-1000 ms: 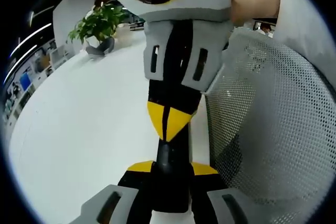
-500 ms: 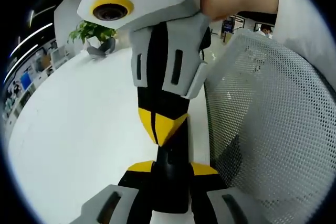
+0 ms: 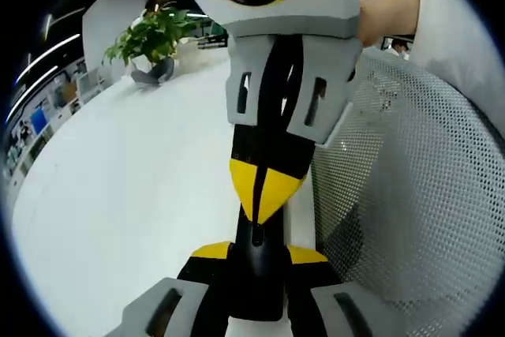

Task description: Press the specified remote control buttons in sequence, fully releasing each button before pressing the next.

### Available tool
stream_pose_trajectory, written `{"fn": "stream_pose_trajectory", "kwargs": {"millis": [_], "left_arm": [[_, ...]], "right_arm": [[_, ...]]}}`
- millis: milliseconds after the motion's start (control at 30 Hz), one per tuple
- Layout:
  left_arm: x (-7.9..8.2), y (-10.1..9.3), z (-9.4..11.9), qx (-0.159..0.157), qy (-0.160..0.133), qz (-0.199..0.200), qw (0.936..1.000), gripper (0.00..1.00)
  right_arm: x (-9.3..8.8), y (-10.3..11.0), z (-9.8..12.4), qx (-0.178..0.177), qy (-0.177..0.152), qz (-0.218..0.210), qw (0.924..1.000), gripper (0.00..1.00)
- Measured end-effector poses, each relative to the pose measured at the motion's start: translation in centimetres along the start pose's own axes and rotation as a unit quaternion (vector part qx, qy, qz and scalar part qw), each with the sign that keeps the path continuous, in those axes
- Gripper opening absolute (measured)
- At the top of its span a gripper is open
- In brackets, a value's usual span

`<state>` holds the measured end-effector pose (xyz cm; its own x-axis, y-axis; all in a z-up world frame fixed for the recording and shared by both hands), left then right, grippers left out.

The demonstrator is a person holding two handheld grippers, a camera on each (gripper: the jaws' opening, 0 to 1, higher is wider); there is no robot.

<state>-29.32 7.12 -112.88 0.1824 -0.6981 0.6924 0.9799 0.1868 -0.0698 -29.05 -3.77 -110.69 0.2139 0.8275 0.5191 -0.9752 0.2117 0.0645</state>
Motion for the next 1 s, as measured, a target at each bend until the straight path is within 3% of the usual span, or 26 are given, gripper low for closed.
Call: {"fn": "stream_pose_trajectory", "kwargs": {"millis": [133,200,300,600,800,900,1000], "left_arm": [[0.0,0.0,0.0,-0.002,-0.002,0.001,1.0,0.24],[0.0,0.0,0.0,-0.005,-0.006,0.009,0.9999,0.25],[-0.2,0.2,0.1,-0.009,-0.017,0.028,0.9994,0.25],[-0.1,-0.1,0.1,-0.006,-0.008,0.016,0.9998,0.25],[-0.1,-0.2,0.0,-0.001,-0.005,0.013,0.9999,0.24],[0.0,-0.2,0.1,-0.001,-0.003,0.011,0.9999,0.25],[0.0,-0.2,0.1,0.0,-0.002,0.01,0.9999,0.25]], "right_arm": [[0.1,0.2,-0.1,-0.008,0.01,0.054,0.9985,0.0],[0.1,0.5,-0.2,-0.006,0.018,0.086,0.9961,0.0],[0.3,0.9,-0.5,-0.03,0.012,0.141,0.9895,0.0],[0.4,1.2,-0.5,-0.049,0.016,0.139,0.989,0.0],[0.2,1.4,-0.3,-0.033,-0.003,0.107,0.9937,0.0],[0.4,2.1,-0.6,-0.045,0.007,0.15,0.9876,0.0],[0.6,1.9,-0.6,-0.039,0.009,0.133,0.9902,0.0]]}}
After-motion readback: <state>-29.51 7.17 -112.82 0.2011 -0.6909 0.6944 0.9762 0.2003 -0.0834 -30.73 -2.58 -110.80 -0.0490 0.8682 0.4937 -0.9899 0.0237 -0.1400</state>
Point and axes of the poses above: the point that each gripper's makers call its tool centre point, and the gripper's own axes: z roughly backward along the fingers, y roughly to its left, x roughly out of its top, the point moved 9 cm from there along z, roughly backward along the fingers, and after that the axes turned 3 degrees about z, right-handed, at the moved point
